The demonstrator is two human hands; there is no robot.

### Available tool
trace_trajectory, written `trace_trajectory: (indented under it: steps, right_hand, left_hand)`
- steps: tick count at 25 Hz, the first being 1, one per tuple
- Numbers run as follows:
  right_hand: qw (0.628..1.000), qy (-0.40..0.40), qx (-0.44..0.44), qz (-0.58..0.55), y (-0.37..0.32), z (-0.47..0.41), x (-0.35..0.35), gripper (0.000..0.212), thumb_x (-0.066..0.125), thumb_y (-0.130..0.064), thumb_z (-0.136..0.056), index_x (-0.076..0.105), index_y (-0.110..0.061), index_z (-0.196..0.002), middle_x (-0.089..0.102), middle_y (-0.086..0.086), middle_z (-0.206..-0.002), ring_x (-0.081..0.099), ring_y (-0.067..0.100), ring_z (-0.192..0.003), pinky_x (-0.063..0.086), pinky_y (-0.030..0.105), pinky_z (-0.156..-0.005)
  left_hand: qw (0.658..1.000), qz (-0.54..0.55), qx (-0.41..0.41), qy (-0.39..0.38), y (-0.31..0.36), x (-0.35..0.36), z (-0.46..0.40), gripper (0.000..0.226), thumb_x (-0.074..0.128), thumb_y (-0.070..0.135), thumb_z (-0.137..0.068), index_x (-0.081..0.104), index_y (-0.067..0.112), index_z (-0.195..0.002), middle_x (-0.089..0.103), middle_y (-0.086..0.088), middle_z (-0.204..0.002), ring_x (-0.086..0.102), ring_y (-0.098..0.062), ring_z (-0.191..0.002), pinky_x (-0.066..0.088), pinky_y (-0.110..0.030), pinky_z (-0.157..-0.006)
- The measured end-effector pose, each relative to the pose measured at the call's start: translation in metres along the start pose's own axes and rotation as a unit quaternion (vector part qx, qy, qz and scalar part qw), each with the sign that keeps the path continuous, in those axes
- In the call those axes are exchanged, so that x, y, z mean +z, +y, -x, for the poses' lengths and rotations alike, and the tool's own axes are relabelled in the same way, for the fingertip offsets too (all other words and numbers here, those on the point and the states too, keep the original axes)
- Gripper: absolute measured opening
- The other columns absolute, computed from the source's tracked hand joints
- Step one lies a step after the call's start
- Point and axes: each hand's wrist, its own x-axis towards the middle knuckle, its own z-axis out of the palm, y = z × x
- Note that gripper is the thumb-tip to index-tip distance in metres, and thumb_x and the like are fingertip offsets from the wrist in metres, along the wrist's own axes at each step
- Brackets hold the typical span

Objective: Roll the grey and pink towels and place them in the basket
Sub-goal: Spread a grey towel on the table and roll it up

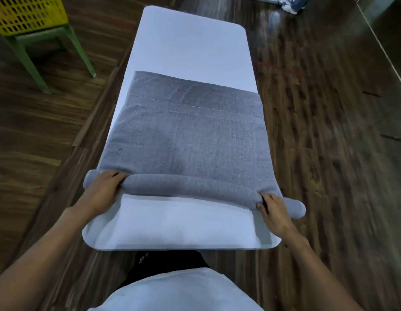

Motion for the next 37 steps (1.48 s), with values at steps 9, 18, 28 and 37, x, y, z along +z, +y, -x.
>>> trace_trajectory:
  steps: [9,18,28,37]
  right_hand:
    - [0.971,0.219,0.100,0.016,-0.035,-0.001,0.008,0.015,0.060,-0.020,-0.094,0.067,-0.015,-0.107,0.060,0.009,-0.113,0.053,0.033,-0.107,0.045,0.052,-0.088]
    - [0.987,0.153,0.032,0.018,-0.027,-0.009,0.020,0.038,0.054,-0.012,-0.092,0.055,-0.004,-0.129,0.058,0.018,-0.125,0.051,0.039,-0.116,0.038,0.059,-0.103]
    - [0.995,0.027,-0.031,-0.089,-0.001,0.016,-0.001,0.040,0.045,-0.017,-0.101,0.045,-0.009,-0.141,0.054,0.007,-0.136,0.051,0.018,-0.120,0.039,0.037,-0.109]
    - [0.976,0.215,0.030,0.019,-0.035,0.020,0.018,0.032,0.061,-0.023,-0.093,0.061,-0.008,-0.122,0.058,0.012,-0.121,0.051,0.030,-0.114,0.042,0.045,-0.100]
  left_hand:
    - [0.968,-0.073,0.011,0.242,0.014,0.006,-0.002,0.023,0.060,0.024,-0.091,0.070,0.010,-0.106,0.060,-0.012,-0.104,0.052,-0.035,-0.092,0.043,-0.046,-0.081]
    - [0.989,-0.041,-0.002,0.139,0.010,0.010,-0.010,0.047,0.070,0.006,-0.082,0.059,0.006,-0.127,0.060,-0.018,-0.120,0.054,-0.040,-0.110,0.043,-0.050,-0.096]
    - [1.000,-0.010,-0.012,-0.018,-0.011,-0.005,0.006,0.041,0.063,0.002,-0.086,0.062,0.009,-0.126,0.065,-0.015,-0.112,0.060,-0.036,-0.105,0.045,-0.042,-0.090]
    - [0.972,-0.087,0.004,0.218,0.034,0.034,0.030,0.045,0.041,0.023,-0.091,0.056,0.005,-0.130,0.052,-0.017,-0.121,0.048,-0.039,-0.106,0.040,-0.052,-0.095]
